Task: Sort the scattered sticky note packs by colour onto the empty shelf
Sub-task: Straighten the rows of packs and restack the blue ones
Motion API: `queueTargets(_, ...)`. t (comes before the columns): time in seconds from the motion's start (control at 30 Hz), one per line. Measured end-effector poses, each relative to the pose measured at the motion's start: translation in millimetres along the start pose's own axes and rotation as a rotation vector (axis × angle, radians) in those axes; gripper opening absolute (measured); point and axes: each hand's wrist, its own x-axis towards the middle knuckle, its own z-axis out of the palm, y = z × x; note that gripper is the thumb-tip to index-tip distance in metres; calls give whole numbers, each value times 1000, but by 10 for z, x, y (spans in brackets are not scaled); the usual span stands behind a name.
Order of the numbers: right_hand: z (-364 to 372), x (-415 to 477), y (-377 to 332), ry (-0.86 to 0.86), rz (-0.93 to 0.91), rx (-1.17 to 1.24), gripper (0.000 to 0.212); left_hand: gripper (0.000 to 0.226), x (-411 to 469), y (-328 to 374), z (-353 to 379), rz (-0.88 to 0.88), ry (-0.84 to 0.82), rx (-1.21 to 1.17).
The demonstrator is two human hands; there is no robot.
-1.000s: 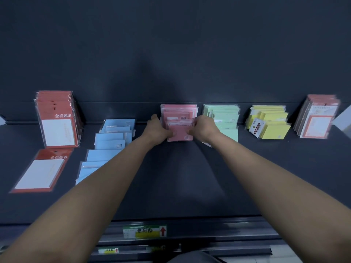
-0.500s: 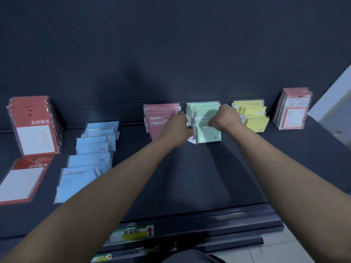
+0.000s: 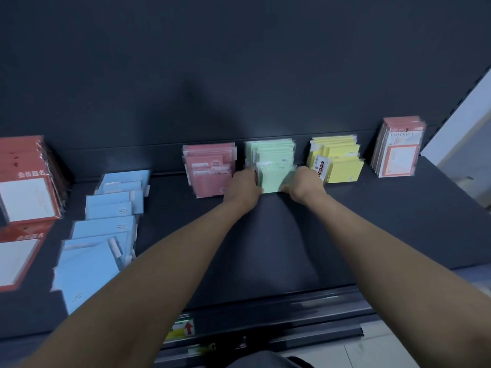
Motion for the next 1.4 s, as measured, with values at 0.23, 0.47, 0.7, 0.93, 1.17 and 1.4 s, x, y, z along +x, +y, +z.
queueTargets(0.23,-101,-4,79,-17,7,68,31,16,34,-21,43,-22,23,-11)
queueTargets(0.47,-237,-56,48,37,-41,-54,31,13,-24,-10,-81,-14,90,-48)
queueTargets(0.7,-304,-240,-580,57,-461,-126,39,11,-299,-73,-570,-20,249,-27)
queueTargets(0.93,230,-679,-1252,-222,-749,106,28,22,-1032,-767,-1409,-178,269,-75)
queueTargets(1.17,715,-1056,-1855,-343,-835,18,31,71,-1562,-1467,-1824,-377,-70,297)
queueTargets(1.4,1008,-1169,-2192,-369,-720,-133,41,88,-1598,-1953,-1857,-317,-191,385)
